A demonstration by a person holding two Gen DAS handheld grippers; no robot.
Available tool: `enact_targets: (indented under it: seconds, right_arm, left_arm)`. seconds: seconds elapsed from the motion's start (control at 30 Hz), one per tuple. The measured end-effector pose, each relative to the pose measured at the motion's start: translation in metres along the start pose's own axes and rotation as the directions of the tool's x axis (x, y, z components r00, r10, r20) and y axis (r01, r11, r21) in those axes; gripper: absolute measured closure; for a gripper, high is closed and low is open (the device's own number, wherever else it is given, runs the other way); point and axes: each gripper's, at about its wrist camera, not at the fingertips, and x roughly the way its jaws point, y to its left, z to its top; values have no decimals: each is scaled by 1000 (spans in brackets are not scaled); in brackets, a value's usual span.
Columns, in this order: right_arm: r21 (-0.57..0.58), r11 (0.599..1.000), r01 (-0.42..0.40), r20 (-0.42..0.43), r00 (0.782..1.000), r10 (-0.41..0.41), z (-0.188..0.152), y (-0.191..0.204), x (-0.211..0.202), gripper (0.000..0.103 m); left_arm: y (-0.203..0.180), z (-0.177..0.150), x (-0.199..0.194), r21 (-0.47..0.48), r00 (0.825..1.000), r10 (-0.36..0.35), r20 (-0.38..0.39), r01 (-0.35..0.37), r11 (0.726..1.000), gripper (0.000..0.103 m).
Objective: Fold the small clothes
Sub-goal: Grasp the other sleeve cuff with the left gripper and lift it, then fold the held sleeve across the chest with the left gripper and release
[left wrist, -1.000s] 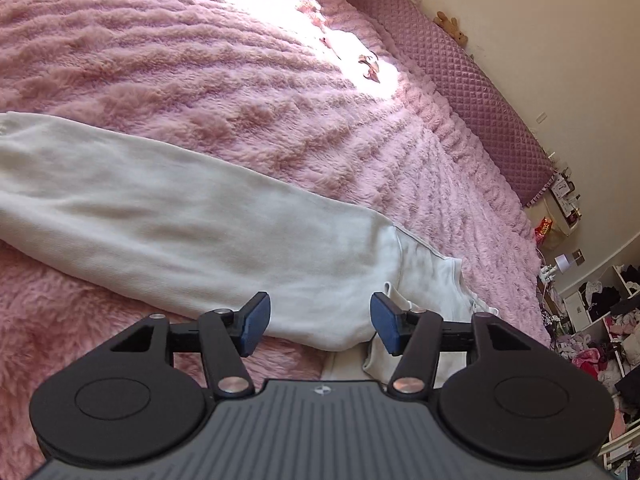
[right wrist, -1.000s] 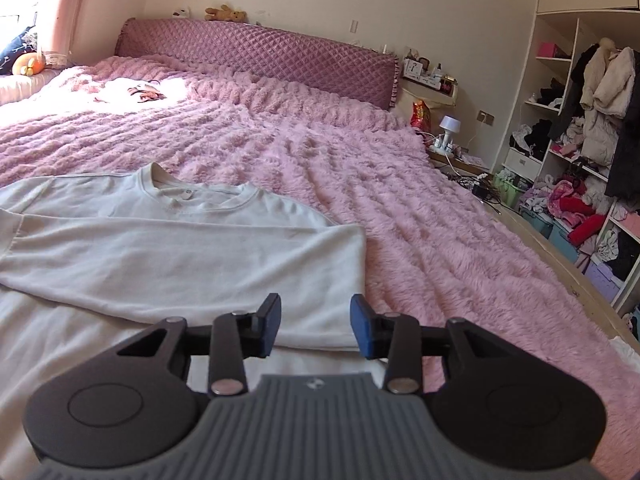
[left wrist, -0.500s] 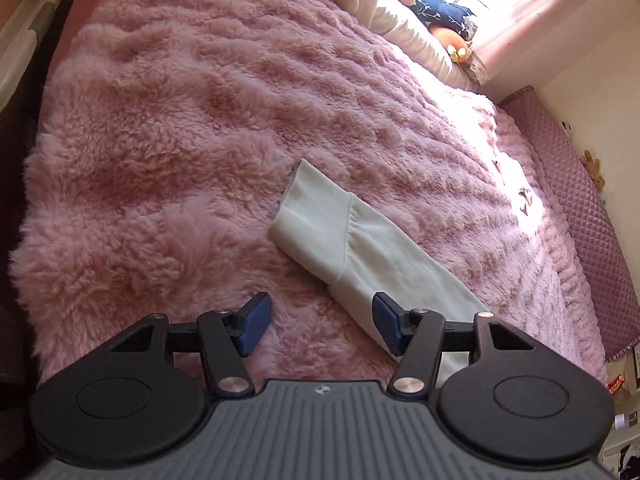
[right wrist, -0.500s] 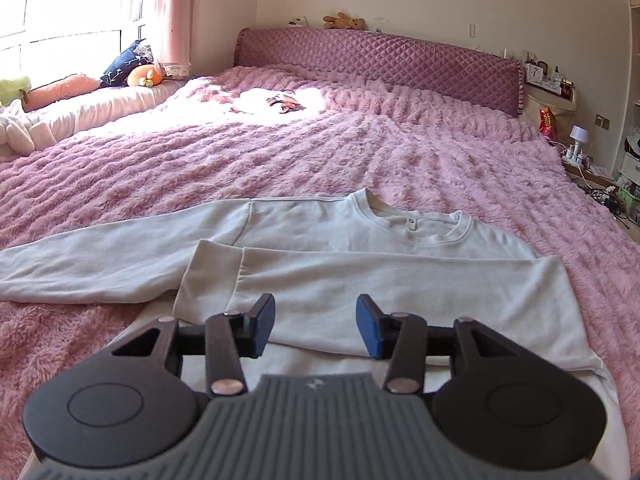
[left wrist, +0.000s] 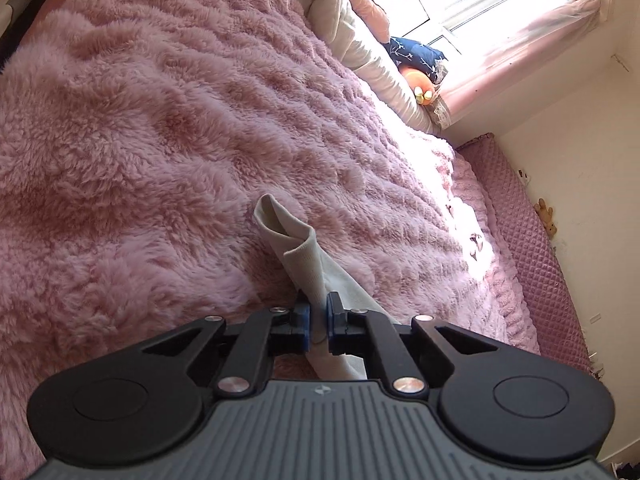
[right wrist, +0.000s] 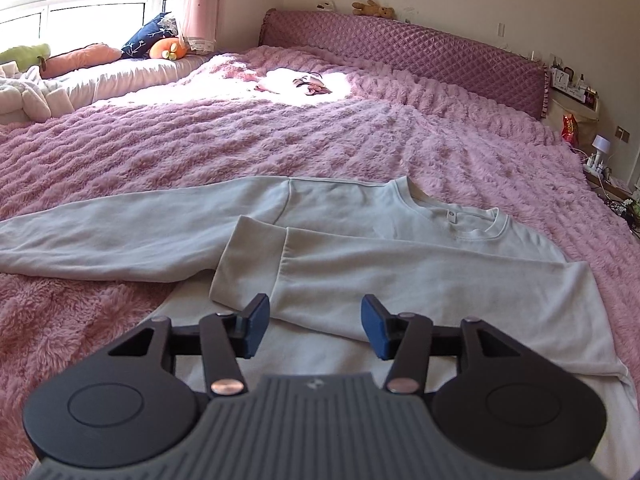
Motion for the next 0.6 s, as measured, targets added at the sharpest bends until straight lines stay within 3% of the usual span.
enact_targets:
  seconds: [0.2,0.37,0.43,0.6]
  right_arm:
    - [17,1000,3,7,1000,-3,0,-13,-6,55]
    - [47,999,17,13,1000,-18,-4,-33,-17,55]
    - [64,998,25,11,1000,-26,-6,-42,-21,53]
    - [119,992,49,16,999,-52,-8,-67,-32,52]
  left_arm:
    - [-34,5,-13,21,995,-101,-11,102,995,96]
    - [-92,-2,-21,79,974,-219,-51,223,972,97]
    - [-121,-10,-23,104,957,-283,-68,289,952,97]
    - [-184,-44,-22,109,890,-422,-170,443,890,97]
